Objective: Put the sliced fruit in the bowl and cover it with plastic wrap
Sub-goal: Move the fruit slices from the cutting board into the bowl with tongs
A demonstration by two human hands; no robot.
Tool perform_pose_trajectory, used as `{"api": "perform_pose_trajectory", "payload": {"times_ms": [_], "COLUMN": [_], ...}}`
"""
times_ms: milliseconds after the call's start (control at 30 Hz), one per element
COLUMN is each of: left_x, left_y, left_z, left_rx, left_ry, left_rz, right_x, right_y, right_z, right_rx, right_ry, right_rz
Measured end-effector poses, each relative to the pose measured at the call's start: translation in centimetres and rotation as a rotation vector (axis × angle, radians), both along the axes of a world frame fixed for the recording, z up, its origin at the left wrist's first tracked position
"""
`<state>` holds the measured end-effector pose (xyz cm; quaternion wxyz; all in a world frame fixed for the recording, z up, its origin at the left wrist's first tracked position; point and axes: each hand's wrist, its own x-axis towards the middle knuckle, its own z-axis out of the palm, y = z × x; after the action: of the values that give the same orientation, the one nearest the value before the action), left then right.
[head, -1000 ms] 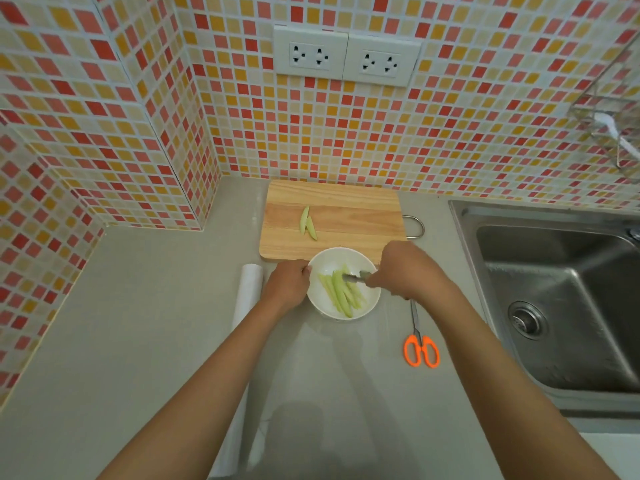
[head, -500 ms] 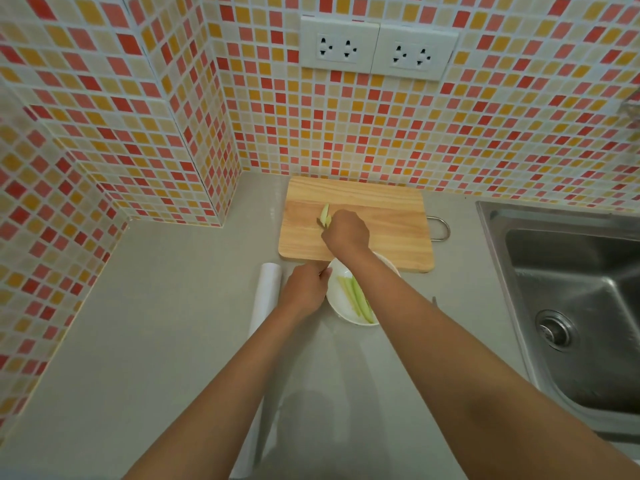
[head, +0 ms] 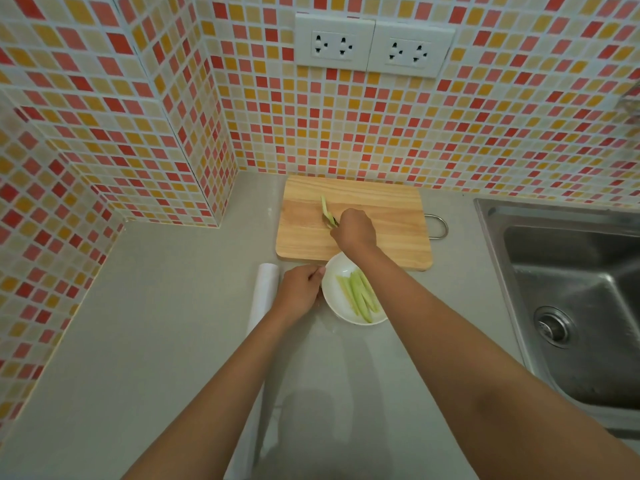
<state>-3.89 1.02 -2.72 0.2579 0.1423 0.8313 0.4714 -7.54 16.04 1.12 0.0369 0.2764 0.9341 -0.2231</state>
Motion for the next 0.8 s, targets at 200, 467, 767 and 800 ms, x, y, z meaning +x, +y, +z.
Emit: {"api": "perform_pose_trajectory", "payload": {"times_ms": [200,467,767,800], "left_x": [0.2,0.3,0.6,0.6], "left_y": [-0.4,-0.5,-0.6,-0.6], "left_z": [-0.4,-0.1,0.3,0.3], "left_rx": [0.032,0.057,0.065,0.068], "left_ry": [-0.037,-0.059,-0.063,-0.064], "left_rz": [0.033,0.038,0.056,0.061], "right_x": [0.1,4.8,16.8,17.3], "right_y": [0.9,3.0,3.4,3.3], "right_z": [0.0,3.0,2.7,2.3], "right_rx": [-0.020,-0.184,-0.378,-0.369], "right_ry": [-0.004,0.145,0.066,0.038], "right_rz": [-0.012,-0.077,-0.111,-0.112]}}
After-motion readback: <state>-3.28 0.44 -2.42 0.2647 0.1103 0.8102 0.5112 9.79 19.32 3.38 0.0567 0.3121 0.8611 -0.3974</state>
